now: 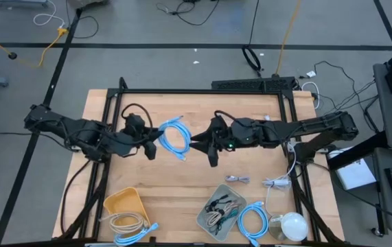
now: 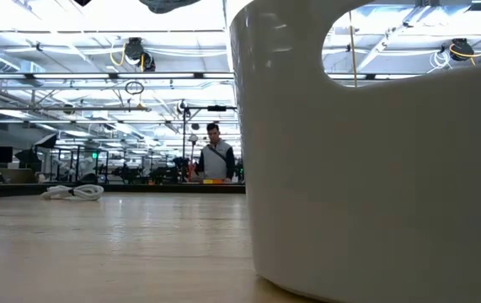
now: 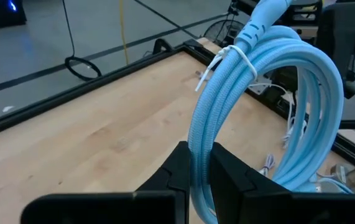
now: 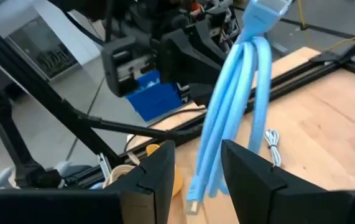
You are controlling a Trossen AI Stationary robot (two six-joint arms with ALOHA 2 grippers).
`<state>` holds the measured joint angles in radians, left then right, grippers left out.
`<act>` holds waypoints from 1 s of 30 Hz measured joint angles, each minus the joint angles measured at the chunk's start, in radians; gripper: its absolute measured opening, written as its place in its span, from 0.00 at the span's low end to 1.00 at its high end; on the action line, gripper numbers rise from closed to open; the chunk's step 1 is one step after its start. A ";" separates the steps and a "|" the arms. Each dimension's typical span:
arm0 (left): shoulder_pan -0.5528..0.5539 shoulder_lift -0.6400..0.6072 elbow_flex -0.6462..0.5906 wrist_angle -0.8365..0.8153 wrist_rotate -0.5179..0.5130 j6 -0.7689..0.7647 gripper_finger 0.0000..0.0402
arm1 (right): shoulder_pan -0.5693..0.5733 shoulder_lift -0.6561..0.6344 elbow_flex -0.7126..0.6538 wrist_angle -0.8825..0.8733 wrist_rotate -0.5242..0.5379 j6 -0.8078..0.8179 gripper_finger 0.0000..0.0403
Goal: Sort cables
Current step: Put the left blue HDMI cable into the yellow bin
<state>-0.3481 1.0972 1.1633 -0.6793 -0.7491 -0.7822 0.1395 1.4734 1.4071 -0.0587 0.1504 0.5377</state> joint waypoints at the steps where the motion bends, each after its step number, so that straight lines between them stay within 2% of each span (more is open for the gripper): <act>1: 0.000 0.004 0.000 -0.001 0.001 -0.003 0.08 | -0.002 0.001 0.000 -0.002 -0.002 0.000 0.32; 6: 0.001 0.022 -0.001 0.031 0.001 0.014 0.08 | -0.020 0.012 0.000 -0.002 -0.034 0.000 0.32; 15: -0.001 0.023 -0.002 0.063 0.002 0.021 0.08 | -0.043 0.013 0.000 -0.056 -0.028 -0.024 0.32; 25: -0.054 0.023 -0.002 0.044 0.015 -0.017 0.08 | -0.054 -0.007 -0.001 -0.163 -0.020 -0.009 0.32; 30: -0.060 0.022 -0.002 0.042 0.008 -0.017 0.08 | -0.055 -0.013 -0.001 -0.107 -0.019 0.008 0.32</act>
<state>-0.4080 1.1194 1.1618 -0.6372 -0.7406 -0.7990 0.0849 1.4609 1.4059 -0.1655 0.1315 0.5452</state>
